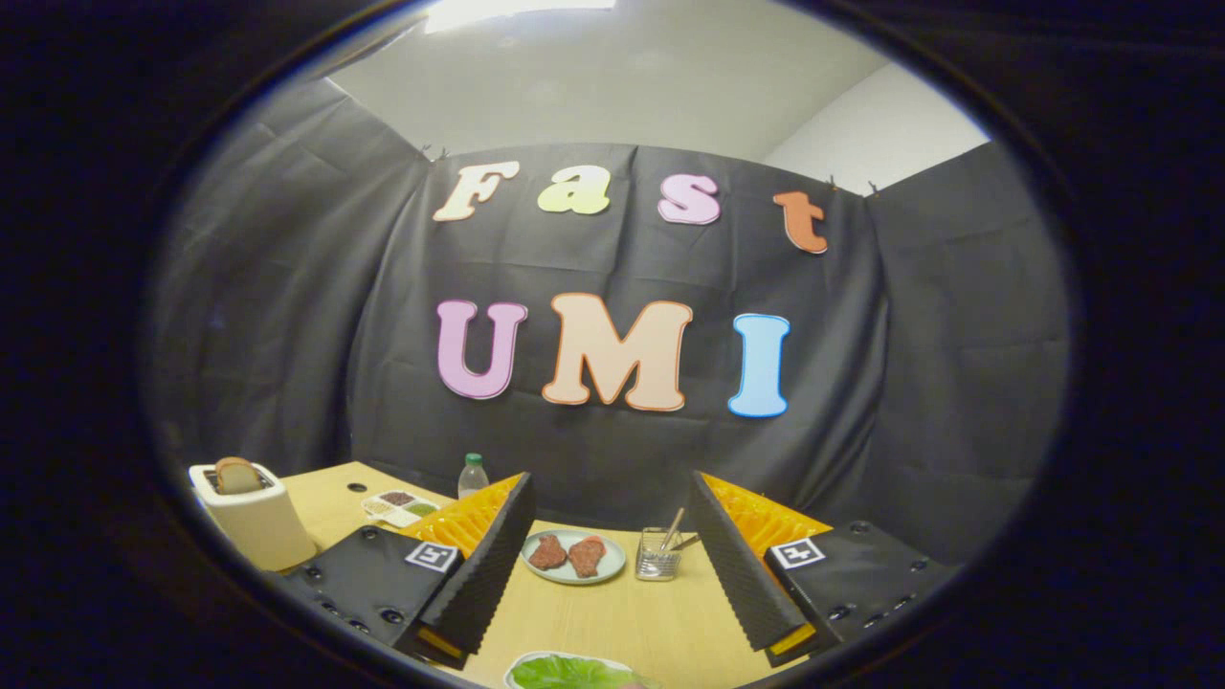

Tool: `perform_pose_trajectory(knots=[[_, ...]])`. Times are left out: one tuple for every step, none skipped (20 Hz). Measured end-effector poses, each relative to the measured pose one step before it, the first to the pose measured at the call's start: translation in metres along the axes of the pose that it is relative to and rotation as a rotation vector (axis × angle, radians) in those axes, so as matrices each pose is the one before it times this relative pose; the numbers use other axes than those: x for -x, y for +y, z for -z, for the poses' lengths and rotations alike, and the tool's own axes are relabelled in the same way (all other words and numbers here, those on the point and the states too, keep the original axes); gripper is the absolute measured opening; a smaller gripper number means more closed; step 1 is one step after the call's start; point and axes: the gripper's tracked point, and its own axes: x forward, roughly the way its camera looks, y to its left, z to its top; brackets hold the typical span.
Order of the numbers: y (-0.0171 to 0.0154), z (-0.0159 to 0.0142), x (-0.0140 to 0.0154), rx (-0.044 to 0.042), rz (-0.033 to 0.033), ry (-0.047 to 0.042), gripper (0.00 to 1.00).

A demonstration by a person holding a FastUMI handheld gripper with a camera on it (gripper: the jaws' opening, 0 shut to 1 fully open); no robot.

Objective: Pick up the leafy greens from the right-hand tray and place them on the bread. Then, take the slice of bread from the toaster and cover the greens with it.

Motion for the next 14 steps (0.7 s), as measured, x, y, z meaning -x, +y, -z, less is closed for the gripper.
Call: perform_pose_trajectory(knots=[[0.00166,0.00531,-0.0007,0.00533,-0.02507,0.01473,1.0],[0.0007,0.00432,-0.00086,0.00984,-0.02332,0.0155,1.0],[-0.00131,0.00569,-0.00148,0.0169,-0.01856,0.01598,1.0],[-0.00111,0.0041,-0.00066,0.01915,-0.02037,0.01348,1.0],[0.00004,0.00394,-0.00122,0.01525,-0.02223,0.0114,1.0],[0.00186,0.00418,-0.00136,0.00784,-0.02951,0.01352,1.0],[0.00325,0.0068,-0.00195,0.00171,-0.03336,0.0158,1.0],[0.00144,0.00502,-0.00055,0.0035,-0.02981,0.01577,1.0],[0.00018,0.00626,-0.00158,0.00965,-0.02479,0.01691,1.0],[-0.00076,0.00463,-0.00128,0.018,-0.02126,0.01582,1.0],[0.00036,0.00631,-0.00117,0.02031,-0.01881,0.01474,1.0],[-0.00031,0.0039,-0.00174,0.01525,-0.01836,0.01152,1.0],[0.00142,0.00571,-0.00167,0.00821,-0.02255,0.01071,1.0],[0.00157,0.00544,-0.0016,0.00539,-0.02079,0.01136,1.0]])
